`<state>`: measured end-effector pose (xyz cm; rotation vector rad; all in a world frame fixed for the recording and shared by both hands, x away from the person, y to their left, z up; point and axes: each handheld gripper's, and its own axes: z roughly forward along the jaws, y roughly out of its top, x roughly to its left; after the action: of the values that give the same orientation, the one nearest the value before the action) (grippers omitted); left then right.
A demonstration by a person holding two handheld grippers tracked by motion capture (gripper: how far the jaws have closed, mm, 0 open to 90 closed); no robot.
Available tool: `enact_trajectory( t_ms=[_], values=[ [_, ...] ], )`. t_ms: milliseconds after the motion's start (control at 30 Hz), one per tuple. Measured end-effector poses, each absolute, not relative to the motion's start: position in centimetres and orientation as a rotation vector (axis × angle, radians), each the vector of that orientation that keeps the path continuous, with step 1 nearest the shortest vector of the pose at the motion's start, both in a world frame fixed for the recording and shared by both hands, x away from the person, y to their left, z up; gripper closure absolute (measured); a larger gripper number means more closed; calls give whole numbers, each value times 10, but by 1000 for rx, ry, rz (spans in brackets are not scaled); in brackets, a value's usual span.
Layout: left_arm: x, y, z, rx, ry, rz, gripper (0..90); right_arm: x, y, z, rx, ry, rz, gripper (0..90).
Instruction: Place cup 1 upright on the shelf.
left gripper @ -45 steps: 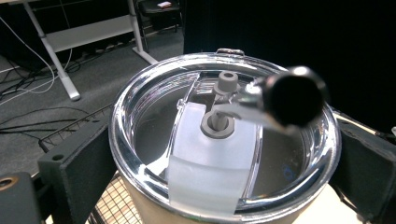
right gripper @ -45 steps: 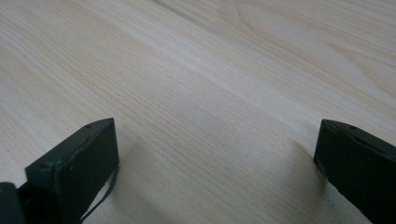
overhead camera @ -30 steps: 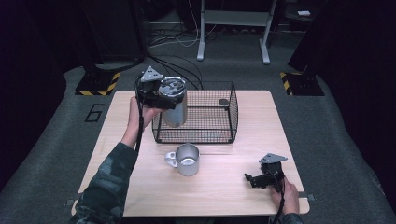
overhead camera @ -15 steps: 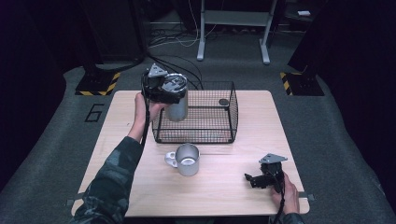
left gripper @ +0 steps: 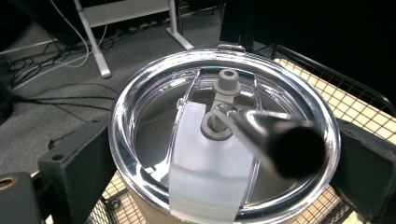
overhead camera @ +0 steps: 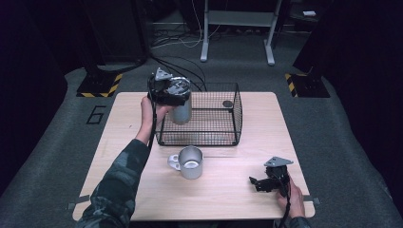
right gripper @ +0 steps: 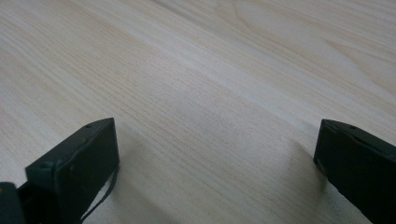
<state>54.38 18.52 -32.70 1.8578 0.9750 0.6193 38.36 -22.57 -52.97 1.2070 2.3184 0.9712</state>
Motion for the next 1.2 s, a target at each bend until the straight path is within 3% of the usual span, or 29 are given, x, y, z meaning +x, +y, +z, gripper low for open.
enact_trajectory(
  t_ms=[1200],
  values=[
    [555, 181, -379, 1897, 1063, 597, 37, 385, -232, -530, 1216, 2303, 963, 0]
  ],
)
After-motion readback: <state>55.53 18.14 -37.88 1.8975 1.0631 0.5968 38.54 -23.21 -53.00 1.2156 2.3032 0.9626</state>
